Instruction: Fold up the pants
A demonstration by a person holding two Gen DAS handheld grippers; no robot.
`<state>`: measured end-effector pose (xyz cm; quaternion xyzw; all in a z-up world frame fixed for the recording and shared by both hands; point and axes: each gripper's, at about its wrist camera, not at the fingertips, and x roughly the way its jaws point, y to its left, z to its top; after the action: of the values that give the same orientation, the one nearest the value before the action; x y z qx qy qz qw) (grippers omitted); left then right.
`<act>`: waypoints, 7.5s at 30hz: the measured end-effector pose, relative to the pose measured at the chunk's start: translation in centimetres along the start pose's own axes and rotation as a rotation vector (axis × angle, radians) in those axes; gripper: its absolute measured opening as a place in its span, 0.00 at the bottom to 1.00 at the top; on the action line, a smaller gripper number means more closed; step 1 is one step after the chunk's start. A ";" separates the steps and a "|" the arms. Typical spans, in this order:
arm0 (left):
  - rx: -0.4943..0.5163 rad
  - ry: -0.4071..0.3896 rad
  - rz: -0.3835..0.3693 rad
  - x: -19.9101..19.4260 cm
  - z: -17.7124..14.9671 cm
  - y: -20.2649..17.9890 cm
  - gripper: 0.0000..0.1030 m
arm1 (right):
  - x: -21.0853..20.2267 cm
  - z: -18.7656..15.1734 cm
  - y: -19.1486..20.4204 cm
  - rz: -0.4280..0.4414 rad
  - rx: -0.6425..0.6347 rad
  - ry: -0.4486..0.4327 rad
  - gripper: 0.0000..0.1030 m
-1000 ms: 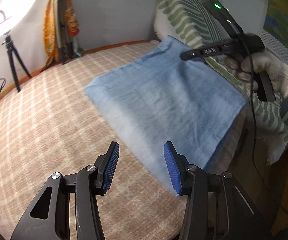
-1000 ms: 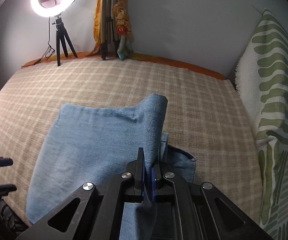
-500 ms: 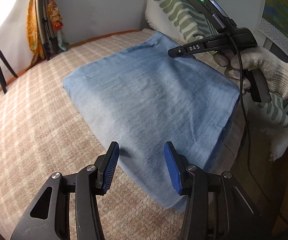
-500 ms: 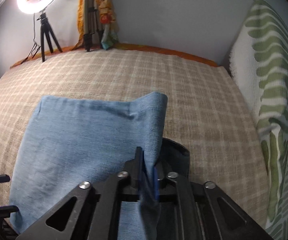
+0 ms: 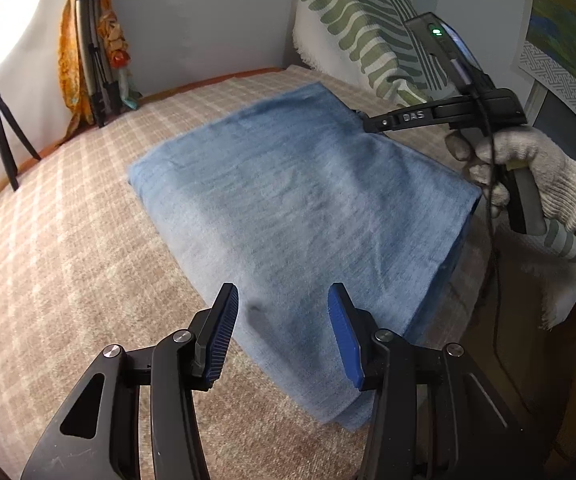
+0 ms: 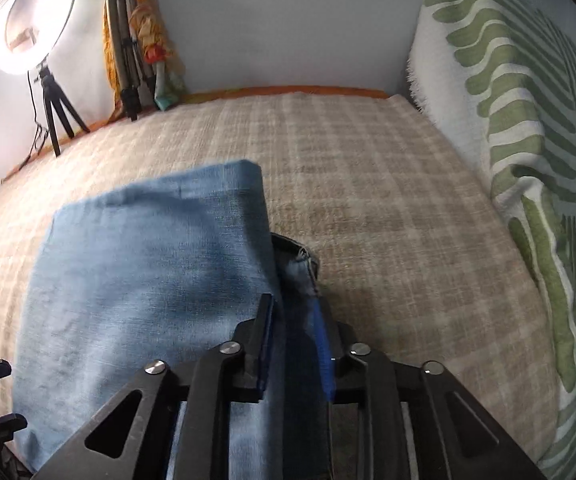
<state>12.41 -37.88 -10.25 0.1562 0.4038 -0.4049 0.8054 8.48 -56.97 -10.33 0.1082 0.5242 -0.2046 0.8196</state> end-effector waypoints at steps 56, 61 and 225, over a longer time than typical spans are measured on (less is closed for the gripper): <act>-0.512 0.051 -0.250 7.2 4.1 11.7 0.60 | 1.7 -8.1 -5.5 0.625 0.285 0.022 0.81; -0.478 0.029 -0.204 7.4 4.5 10.7 0.58 | 1.4 -7.4 -2.7 0.492 0.158 0.032 0.81; -0.093 -0.435 0.198 -19.9 3.3 1.3 0.99 | -22.0 -8.2 10.2 -0.015 -0.032 -0.468 1.00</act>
<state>8.27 -28.48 7.19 0.0670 0.2219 -0.3290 0.9154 -1.64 -39.78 5.63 0.0410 0.3240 -0.2217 0.9188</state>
